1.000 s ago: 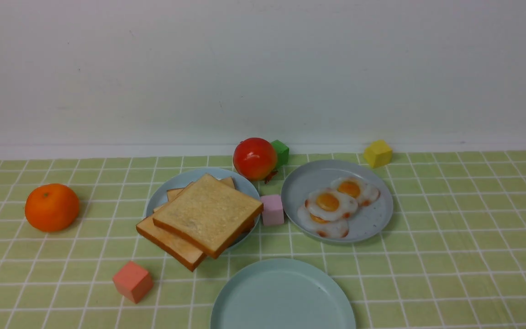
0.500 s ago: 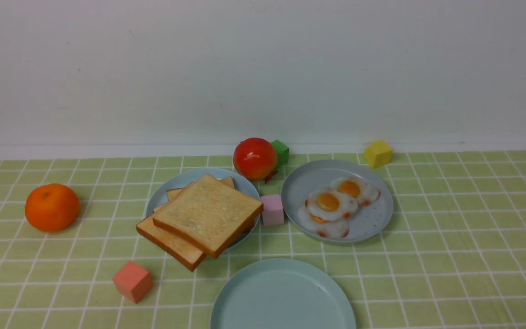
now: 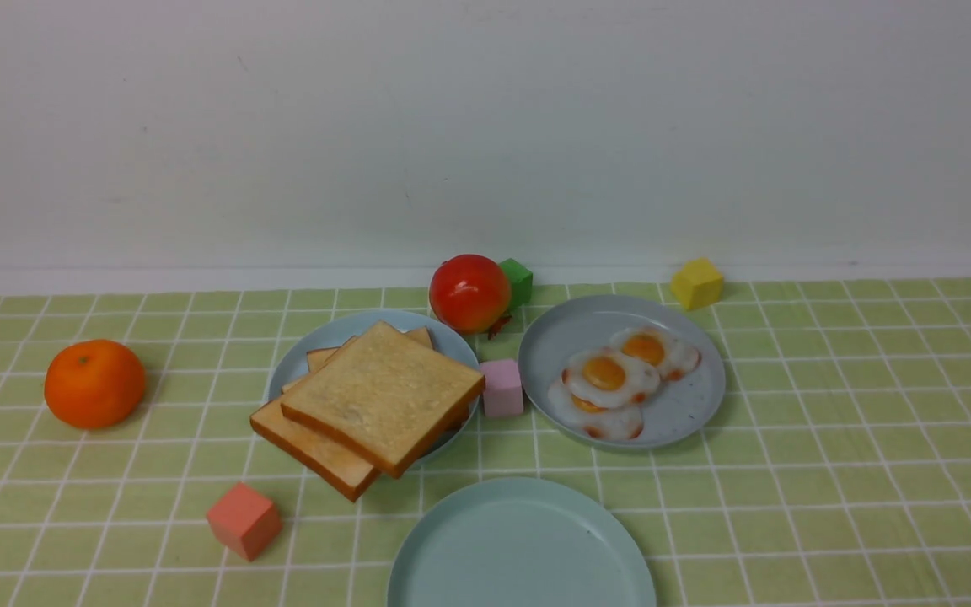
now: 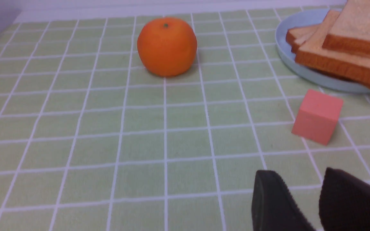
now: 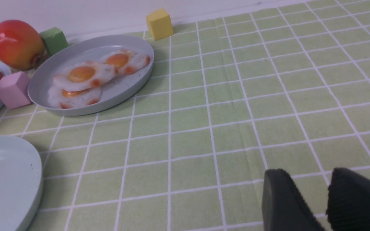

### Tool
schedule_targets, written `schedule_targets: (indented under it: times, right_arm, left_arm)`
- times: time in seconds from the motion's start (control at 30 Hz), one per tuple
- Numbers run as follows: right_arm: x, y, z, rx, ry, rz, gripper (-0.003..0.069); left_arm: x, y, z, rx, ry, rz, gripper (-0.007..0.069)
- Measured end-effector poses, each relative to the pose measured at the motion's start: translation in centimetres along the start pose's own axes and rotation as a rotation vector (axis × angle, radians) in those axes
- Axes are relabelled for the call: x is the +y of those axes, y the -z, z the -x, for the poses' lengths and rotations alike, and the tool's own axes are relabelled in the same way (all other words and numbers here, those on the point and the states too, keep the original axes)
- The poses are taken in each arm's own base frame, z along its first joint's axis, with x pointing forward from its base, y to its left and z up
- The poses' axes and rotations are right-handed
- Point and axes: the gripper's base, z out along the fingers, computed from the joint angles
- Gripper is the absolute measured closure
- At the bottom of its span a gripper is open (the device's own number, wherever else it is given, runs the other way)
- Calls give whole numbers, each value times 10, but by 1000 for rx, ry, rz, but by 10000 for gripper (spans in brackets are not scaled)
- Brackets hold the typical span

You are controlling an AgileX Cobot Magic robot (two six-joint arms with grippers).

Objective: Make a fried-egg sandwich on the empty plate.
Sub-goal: Use the left arm to grab a slice of bread

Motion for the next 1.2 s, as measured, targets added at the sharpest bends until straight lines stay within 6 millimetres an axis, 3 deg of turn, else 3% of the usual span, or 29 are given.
schedule_targets:
  times: [0.27,0.6,0.77,0.9,0.93,0.97,1.0,1.07,1.1,1.13,1.17,1.2]
  right_arm:
    - [6,2,21,-256,4,67,418]
    - [9,7,34,-412,11,107,418]
    - [14,21,57,-671,-128,210,418]
    - [18,47,101,-833,-248,277,418]
    - [18,47,101,-828,-251,276,418]
    - [21,58,126,-859,-279,292,418]
    - [23,62,137,-868,-286,297,418]
    - [31,75,189,-840,-293,296,418]
    - [36,75,213,-797,-289,284,418]
    - [36,75,217,-791,-287,283,418]
    - [41,74,242,-735,-283,267,418]
    - [44,75,256,-692,-279,255,418]
  left_arm:
    - [-3,4,27,-303,62,-40,386]
    - [-3,7,34,-383,88,-49,386]
    - [2,22,59,-707,478,-159,386]
    - [6,43,90,-857,733,-271,386]
    - [6,43,90,-854,733,-270,386]
    - [6,55,111,-880,757,-300,386]
    - [6,58,117,-879,760,-305,386]
    - [4,67,157,-807,769,-312,386]
    - [2,64,180,-698,770,-297,386]
    - [2,64,184,-684,770,-295,386]
    - [-1,63,210,-588,768,-285,386]
    - [-3,56,224,-500,766,-270,386]
